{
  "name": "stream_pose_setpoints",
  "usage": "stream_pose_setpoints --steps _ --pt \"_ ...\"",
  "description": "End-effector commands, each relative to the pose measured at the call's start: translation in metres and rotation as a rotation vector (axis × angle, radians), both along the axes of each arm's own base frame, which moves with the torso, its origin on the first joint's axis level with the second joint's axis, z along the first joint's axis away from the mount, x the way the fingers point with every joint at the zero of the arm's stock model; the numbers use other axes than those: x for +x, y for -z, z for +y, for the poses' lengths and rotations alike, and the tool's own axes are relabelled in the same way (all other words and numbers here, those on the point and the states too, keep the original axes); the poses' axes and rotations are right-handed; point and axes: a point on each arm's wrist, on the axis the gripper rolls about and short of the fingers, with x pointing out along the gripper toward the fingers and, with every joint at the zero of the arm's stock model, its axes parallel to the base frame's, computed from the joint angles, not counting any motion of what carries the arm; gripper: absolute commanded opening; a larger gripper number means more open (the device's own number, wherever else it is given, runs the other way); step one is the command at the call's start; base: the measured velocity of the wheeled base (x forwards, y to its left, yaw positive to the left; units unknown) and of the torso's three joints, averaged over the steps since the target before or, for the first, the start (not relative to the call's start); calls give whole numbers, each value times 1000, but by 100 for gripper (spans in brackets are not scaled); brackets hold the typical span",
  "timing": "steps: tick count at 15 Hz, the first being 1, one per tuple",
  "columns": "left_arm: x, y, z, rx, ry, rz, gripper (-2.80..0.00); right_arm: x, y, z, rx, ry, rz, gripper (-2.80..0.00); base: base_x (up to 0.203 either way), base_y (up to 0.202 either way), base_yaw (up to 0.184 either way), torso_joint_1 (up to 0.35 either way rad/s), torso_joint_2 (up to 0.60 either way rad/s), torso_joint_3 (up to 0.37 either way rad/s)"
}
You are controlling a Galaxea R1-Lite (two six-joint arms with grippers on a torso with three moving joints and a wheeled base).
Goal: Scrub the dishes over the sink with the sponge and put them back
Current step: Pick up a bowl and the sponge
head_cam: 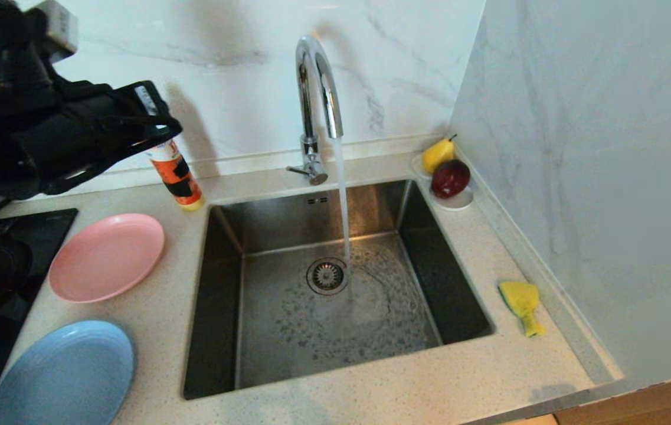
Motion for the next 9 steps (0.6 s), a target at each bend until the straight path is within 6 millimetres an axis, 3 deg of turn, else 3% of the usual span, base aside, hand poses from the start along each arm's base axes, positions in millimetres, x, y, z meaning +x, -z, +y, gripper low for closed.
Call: stream_pose_setpoints --steps 1,6,9 --pt "-77 -25 22 2 -97 -71 -280 0 0 0 0 -1 0 -280 0 0 0 0 0 0" --pt "-195 -19 53 66 -237 77 -280 0 0 0 0 -2 0 -280 0 0 0 0 0 0" --pt "-219 6 62 75 -378 138 -280 0 0 0 0 -1 0 -280 0 0 0 0 0 0"
